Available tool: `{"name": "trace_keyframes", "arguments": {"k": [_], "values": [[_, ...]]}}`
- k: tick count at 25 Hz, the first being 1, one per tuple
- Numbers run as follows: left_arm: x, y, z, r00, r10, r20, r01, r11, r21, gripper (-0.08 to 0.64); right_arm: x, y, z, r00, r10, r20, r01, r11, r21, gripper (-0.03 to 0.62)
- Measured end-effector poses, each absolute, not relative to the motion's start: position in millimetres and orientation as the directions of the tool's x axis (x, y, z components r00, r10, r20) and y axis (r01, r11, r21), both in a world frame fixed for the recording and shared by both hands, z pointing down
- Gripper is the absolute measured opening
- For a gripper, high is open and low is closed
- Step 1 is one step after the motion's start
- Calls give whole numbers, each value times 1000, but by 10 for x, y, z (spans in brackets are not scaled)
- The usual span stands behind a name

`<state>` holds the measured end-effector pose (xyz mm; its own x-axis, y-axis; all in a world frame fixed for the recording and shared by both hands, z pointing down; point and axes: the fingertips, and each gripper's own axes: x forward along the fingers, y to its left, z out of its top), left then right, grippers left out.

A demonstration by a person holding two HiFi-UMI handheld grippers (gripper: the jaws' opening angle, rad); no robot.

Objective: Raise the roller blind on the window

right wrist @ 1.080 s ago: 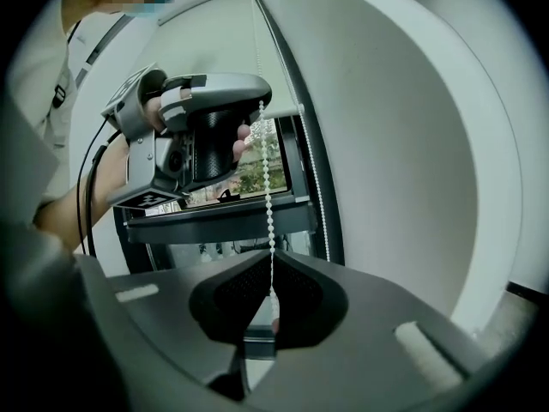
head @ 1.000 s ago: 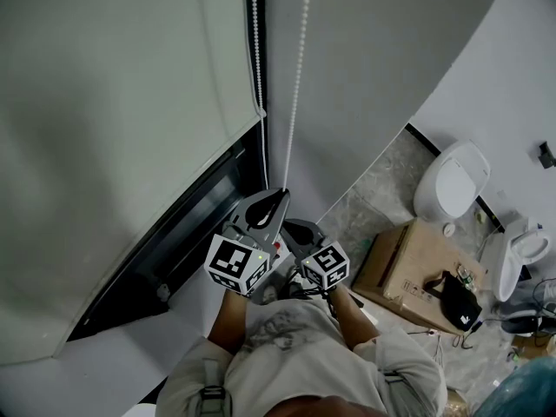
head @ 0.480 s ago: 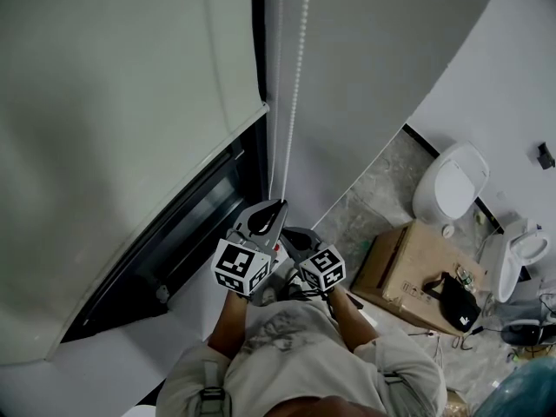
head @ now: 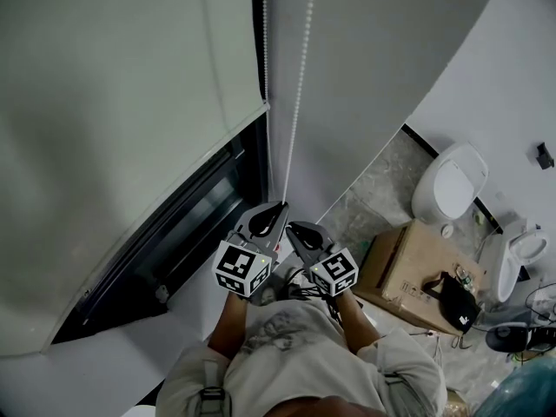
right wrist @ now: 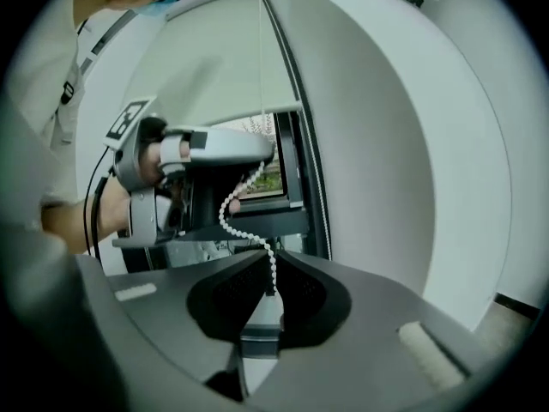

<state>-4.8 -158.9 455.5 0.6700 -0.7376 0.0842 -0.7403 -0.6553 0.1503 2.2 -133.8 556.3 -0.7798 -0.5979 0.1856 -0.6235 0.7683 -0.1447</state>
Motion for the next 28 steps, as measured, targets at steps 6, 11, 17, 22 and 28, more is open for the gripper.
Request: {"name": "trace_keyframes", "arguments": {"k": [6, 11, 17, 22, 28], "values": [[-46, -1592, 4558, 670, -737, 89, -741, -656, 145, 8, 133, -1334, 4807, -807, -588, 53, -590, 799, -119, 74], [-40, -1591, 4560, 672, -735, 92, -740, -659, 138, 9, 127, -1264, 4133, -830, -549, -101, -539, 835, -108, 81], [4, -1588, 4556, 676, -731, 94, -736, -662, 140, 9, 58, -1364, 3553, -832, -520, -195, -521, 852, -47, 94], [7, -1570, 4567, 676, -730, 99, -736, -663, 136, 9, 0, -1497, 3317, -822, -521, -232, -529, 848, -31, 95], [30, -1539, 4565, 679, -728, 96, -734, -667, 131, 9, -50, -1612, 3112, -814, -518, -264, -533, 846, -19, 95]]}}
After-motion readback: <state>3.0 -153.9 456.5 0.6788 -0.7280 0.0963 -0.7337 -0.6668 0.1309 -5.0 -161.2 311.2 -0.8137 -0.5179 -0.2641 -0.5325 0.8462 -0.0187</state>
